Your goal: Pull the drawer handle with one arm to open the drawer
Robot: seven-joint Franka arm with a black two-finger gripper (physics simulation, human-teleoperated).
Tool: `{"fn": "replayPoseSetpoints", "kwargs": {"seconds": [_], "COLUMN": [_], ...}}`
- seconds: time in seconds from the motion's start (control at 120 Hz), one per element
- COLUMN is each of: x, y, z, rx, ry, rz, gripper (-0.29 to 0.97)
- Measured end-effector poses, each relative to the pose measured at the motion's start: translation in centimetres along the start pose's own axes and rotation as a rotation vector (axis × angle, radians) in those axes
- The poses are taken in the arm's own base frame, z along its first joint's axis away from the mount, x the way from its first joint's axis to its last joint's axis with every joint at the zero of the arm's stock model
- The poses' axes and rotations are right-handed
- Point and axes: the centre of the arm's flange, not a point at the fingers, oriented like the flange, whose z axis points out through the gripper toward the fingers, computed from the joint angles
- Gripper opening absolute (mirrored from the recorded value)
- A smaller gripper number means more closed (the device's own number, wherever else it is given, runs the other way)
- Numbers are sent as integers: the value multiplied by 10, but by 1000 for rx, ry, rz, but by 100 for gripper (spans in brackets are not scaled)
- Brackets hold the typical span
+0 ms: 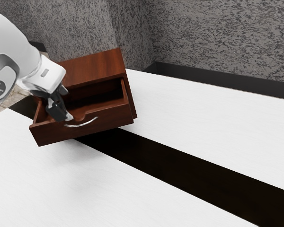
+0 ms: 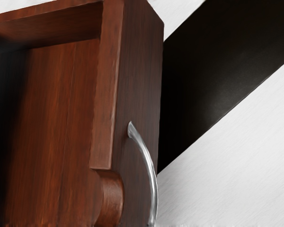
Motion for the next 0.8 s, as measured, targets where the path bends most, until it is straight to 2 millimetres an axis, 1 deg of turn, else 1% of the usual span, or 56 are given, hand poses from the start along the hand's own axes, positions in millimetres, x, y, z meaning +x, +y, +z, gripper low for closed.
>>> {"fn": "replayPoseSetpoints", "kwargs": {"seconds": [0.05, 0.108, 0.15, 0.217, 0.3, 0.367, 0.533, 0.8], "x": [11, 18, 19, 15, 17, 15, 6, 11], "y": [-13, -16, -19, -27, -24, -20, -17, -9], "z": [-11, -19, -30, -57, -71, -75, -76, -67], "rx": [-14, -56, -82, -106, -147, -180, -230, -260], "ry": [-28, -41, -35, -26, -39, -61, -109, -159], "rz": [-29, -67, -102, -153, -192, -225, -309, -379], "gripper": [68, 68, 68, 68, 68, 68, 68, 68]}}
